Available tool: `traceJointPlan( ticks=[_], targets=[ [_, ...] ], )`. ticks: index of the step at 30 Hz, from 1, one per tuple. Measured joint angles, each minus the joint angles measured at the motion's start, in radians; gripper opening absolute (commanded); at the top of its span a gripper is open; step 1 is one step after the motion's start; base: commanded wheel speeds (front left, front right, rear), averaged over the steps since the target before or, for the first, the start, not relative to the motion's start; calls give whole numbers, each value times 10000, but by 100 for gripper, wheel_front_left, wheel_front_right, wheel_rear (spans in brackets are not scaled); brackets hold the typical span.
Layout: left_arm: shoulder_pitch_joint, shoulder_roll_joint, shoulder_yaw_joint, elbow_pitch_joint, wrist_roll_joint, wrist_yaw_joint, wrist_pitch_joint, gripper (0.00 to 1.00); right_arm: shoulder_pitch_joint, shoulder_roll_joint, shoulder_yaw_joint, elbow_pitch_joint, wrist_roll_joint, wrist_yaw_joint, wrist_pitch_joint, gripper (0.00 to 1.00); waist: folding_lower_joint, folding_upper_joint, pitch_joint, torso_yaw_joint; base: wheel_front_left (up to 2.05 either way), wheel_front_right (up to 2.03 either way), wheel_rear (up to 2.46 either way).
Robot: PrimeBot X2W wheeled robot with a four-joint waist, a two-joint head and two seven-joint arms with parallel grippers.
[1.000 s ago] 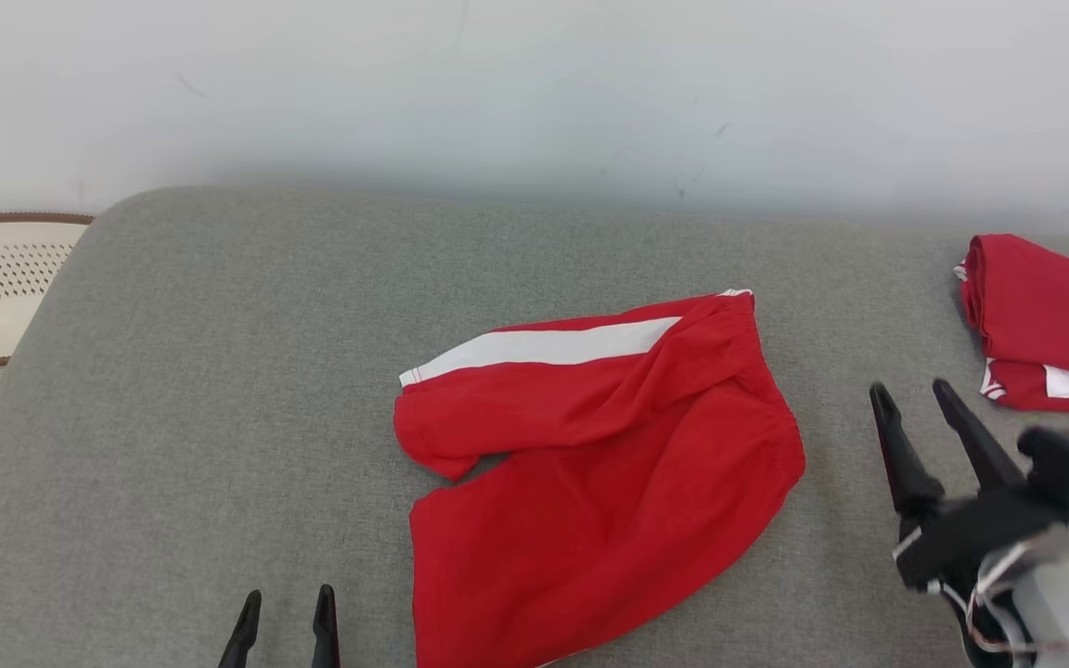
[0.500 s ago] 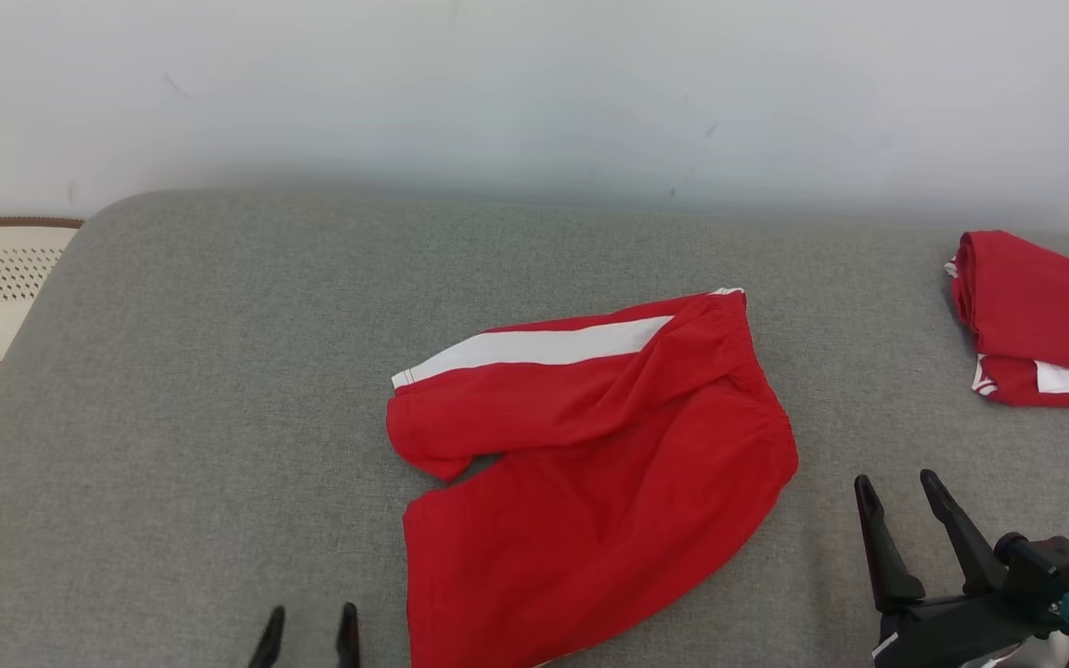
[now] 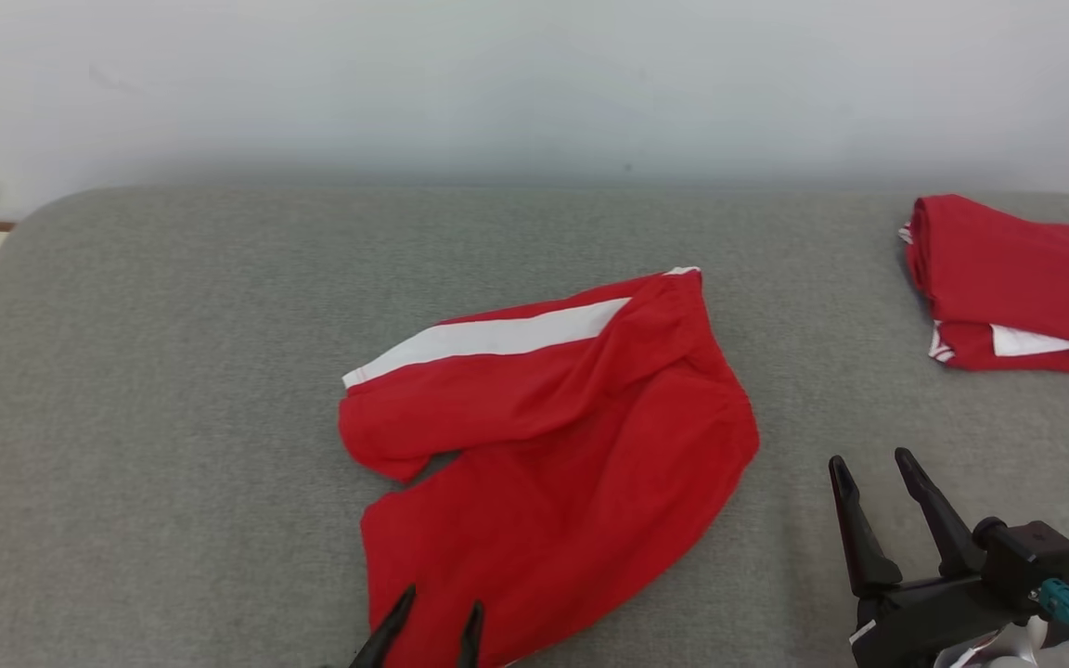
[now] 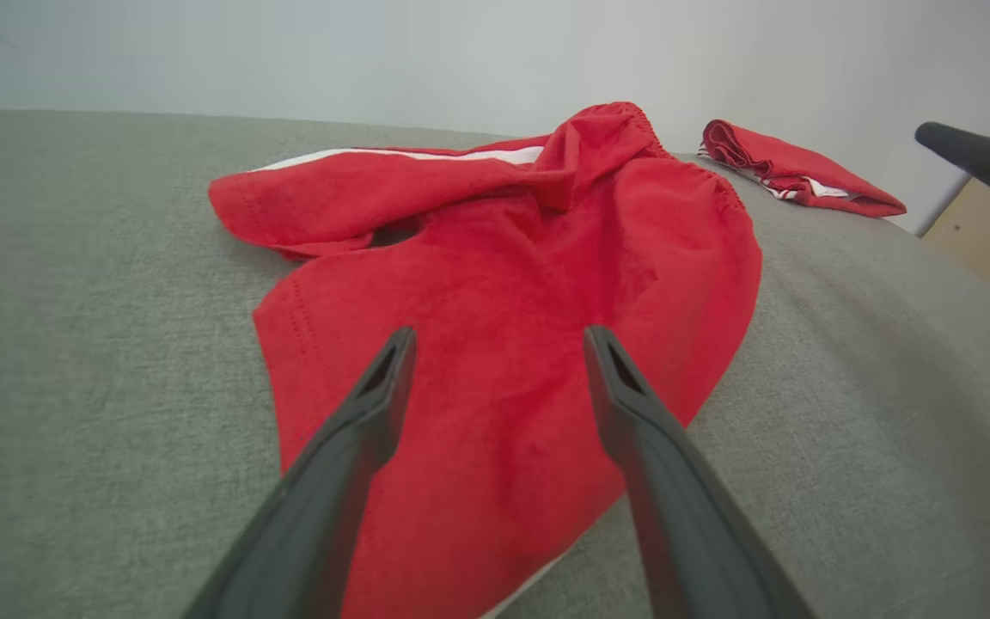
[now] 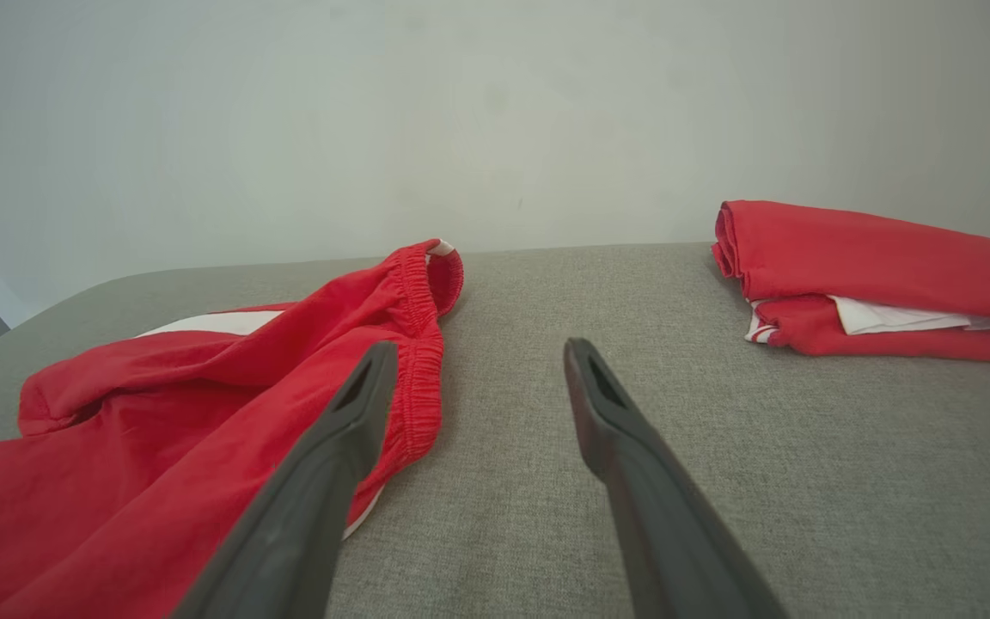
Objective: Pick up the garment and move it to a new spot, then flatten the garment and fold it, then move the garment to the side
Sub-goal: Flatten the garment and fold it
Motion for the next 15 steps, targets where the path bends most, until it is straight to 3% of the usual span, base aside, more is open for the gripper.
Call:
traceJointPlan(
  ticks=[15],
  targets=[
    [-2216, -4, -1166, 2190, 458, -525, -2, 100, -272, 176, 153, 33, 61, 0, -19, 100, 1, 0, 498, -1428, 0, 0, 0]
  ],
)
